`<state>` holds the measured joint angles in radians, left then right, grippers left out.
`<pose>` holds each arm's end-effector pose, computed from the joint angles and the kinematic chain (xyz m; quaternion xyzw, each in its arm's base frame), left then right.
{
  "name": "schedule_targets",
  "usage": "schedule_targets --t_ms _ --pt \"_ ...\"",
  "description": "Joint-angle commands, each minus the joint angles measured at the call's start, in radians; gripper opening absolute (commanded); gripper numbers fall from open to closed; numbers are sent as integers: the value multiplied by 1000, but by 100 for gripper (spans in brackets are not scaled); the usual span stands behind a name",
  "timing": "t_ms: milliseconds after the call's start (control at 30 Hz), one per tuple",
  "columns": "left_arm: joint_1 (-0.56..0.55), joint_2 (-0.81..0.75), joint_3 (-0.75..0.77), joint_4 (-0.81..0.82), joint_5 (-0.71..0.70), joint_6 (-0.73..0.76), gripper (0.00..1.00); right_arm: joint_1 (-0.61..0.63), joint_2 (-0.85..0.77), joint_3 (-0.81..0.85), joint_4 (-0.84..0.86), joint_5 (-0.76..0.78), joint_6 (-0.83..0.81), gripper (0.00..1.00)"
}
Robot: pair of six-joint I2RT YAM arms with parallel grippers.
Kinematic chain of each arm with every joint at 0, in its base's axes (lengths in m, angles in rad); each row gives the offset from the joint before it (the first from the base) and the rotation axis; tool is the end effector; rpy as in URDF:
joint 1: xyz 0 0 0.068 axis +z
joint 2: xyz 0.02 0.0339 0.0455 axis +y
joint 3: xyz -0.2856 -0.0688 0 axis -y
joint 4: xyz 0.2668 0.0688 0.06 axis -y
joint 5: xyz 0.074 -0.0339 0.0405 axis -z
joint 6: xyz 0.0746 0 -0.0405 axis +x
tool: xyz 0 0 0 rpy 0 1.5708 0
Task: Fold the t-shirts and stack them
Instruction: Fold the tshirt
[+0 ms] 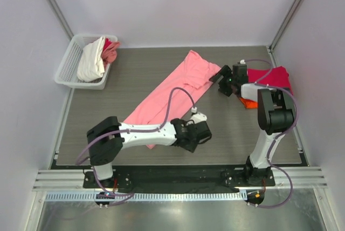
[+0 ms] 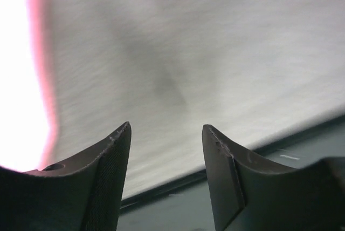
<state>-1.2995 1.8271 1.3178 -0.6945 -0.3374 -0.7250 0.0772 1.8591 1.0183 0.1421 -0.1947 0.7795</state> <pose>0.1327 -0.3849 0.1773 0.2452 0.9382 -0.0651 0.2353 0.4341 0.0481 0.1338 0.2718 0.8612 0.2547 0.3458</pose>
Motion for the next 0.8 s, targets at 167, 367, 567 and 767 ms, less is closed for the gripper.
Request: schedule_targets --t_ms 167,367,567,767 --pt "104 -92 -195 -94 -181 24 57 18 164 193 -36 -20 81 82" --pt "120 0 -172 -184 -302 -14 53 30 193 184 -3 -15 87 83" --pt "132 63 -163 -201 -324 -30 39 30 232 203 7 -14 92 82" --pt "151 83 -180 -177 -312 -17 18 38 262 232 5 -5 95 81"
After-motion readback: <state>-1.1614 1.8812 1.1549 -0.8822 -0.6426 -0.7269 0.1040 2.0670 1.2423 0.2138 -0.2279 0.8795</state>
